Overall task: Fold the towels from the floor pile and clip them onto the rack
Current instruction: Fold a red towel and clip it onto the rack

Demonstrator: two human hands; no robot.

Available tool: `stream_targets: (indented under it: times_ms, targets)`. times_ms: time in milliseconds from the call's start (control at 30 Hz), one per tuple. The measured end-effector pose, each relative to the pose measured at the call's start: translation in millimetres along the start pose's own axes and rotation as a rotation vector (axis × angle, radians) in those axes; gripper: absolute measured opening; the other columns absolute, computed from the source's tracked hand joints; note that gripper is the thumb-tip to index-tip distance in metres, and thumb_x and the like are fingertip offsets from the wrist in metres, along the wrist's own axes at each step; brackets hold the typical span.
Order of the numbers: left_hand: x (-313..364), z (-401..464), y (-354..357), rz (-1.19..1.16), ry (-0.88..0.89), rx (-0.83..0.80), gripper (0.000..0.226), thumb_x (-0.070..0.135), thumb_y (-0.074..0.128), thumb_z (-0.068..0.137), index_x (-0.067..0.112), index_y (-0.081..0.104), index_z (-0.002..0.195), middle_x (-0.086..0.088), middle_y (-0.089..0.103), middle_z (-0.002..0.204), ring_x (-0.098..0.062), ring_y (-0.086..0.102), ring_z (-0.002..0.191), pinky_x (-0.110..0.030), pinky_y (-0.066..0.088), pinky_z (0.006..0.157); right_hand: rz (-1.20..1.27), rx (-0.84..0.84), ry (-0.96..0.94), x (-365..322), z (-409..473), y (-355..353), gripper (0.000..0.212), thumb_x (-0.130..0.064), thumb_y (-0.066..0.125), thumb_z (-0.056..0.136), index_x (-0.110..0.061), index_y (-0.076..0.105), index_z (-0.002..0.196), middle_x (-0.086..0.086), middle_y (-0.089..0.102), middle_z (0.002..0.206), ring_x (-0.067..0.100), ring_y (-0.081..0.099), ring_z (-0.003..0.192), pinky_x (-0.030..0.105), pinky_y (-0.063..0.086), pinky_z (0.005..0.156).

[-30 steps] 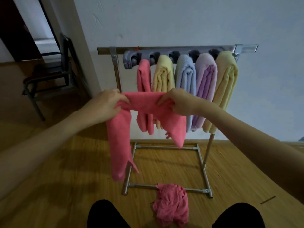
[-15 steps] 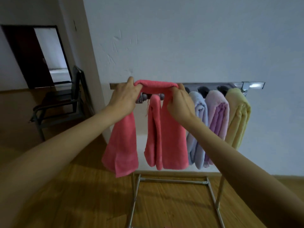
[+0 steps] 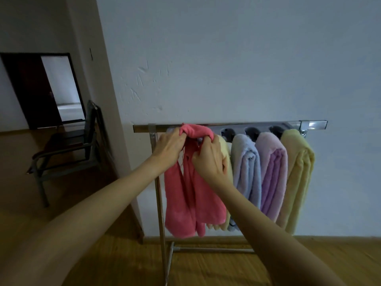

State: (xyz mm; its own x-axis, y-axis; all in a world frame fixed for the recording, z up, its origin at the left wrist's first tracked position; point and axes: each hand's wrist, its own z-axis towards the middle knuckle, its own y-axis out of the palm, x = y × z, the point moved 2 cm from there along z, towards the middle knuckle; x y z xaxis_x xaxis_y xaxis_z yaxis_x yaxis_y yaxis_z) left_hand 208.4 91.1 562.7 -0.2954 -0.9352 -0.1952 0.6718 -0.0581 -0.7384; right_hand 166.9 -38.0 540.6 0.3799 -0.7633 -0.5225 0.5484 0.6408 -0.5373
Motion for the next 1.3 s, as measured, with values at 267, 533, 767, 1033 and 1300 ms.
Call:
stream_targets:
  times_ms: [267,533,767,1033,1300]
  targets:
    - [-10,-15,22,-0.113,0.028,-0.022,0.052,-0.008,0.056,0.077,0.011,0.049,0.125,-0.014,0.056,0.116,-0.041,0.061,0.09,-0.046,0.053,0.066,0.045,-0.146,0.065,9,-5,14,0.041,-0.014,0.051,0.085,-0.003,0.049,0.124,0.012,0.047,0.13,0.025,0.048,0.114,0.026,0.033,0.09]
    - [-1,-19,29,-0.174,0.063,-0.014,0.052,0.001,0.045,0.087,0.015,0.043,0.137,-0.014,0.057,0.12,-0.036,0.06,0.094,-0.042,0.051,0.074,0.157,-0.18,-0.04,42,-15,29,0.053,0.003,0.05,0.074,0.003,0.049,0.127,0.016,0.051,0.127,0.025,0.05,0.112,0.018,0.033,0.093]
    - [-7,-38,42,-0.154,0.08,0.005,0.056,-0.009,0.046,0.08,0.008,0.046,0.134,-0.021,0.059,0.116,-0.043,0.061,0.093,-0.047,0.053,0.077,0.13,-0.157,-0.145,61,-29,39,0.029,0.004,0.057,0.078,0.004,0.059,0.107,0.02,0.061,0.093,0.033,0.057,0.084,0.028,0.038,0.072]
    - [8,-95,71,-0.375,-0.076,0.17,0.068,0.0,0.064,0.081,0.014,0.038,0.142,-0.017,0.051,0.117,-0.027,0.058,0.089,-0.033,0.052,0.074,0.148,-0.03,-0.203,75,-44,53,0.036,-0.002,0.061,0.087,0.003,0.056,0.122,0.021,0.052,0.128,0.024,0.052,0.099,0.017,0.033,0.078]
    - [8,-149,140,-0.621,-0.537,0.023,0.069,0.032,0.073,0.078,0.011,0.039,0.135,-0.009,0.053,0.116,-0.018,0.058,0.088,-0.029,0.054,0.068,0.018,-0.132,-0.294,97,-59,73,0.052,-0.006,0.048,0.094,-0.015,0.038,0.144,0.018,0.028,0.149,0.031,0.033,0.132,0.033,0.042,0.095]
